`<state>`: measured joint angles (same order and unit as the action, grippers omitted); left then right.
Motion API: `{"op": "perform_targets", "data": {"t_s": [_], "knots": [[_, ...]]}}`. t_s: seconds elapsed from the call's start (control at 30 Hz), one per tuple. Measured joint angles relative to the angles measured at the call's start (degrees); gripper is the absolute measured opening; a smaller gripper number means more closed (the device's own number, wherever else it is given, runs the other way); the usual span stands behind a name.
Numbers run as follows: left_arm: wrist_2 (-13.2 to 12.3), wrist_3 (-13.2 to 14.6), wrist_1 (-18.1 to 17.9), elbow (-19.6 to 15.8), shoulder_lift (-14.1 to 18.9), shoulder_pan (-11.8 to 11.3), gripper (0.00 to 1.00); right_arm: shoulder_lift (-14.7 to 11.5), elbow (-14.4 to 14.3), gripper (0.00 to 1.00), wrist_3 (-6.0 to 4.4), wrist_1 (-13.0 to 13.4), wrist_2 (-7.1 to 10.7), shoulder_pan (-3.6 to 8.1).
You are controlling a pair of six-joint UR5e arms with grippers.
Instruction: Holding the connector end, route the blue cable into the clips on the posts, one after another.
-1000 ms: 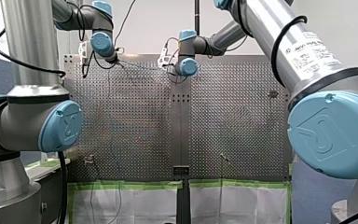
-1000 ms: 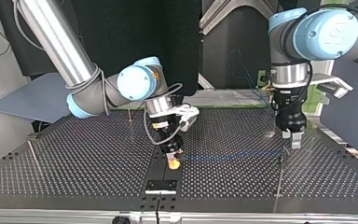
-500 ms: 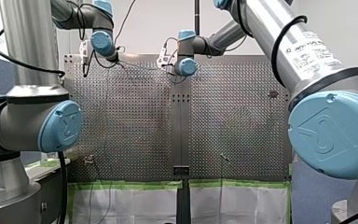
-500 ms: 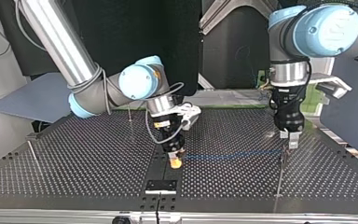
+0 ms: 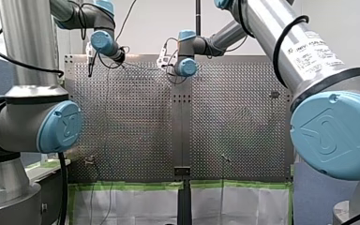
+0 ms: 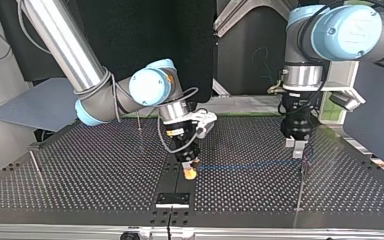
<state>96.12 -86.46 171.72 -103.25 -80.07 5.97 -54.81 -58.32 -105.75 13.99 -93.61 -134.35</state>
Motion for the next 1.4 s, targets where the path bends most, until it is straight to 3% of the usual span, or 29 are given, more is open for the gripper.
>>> {"op": "perform_targets", "data": {"t_s": [0.23, 0.5, 0.77, 1.4], "knots": [[-0.34, 1.53, -0.19, 0.0, -2.17, 0.8, 1.0, 0.02, 0.0, 0.0, 0.0, -0.01, 0.0, -0.02], [1.34, 2.53, -2.19, 0.12, -4.74, 1.47, 1.0, 0.04, -0.01, 0.0, 0.01, -0.01, -0.01, 0.0], [3.64, 2.59, -4.01, 3.12, -6.73, 1.82, 1.0, 0.06, 0.01, 0.0, 0.13, -0.01, 0.0, 0.03], [5.67, 3.56, -6.0, 7.11, -11.17, 3.14, 1.0, 0.17, -0.02, 0.0, 0.15, 0.06, 0.01, 0.33]]}}
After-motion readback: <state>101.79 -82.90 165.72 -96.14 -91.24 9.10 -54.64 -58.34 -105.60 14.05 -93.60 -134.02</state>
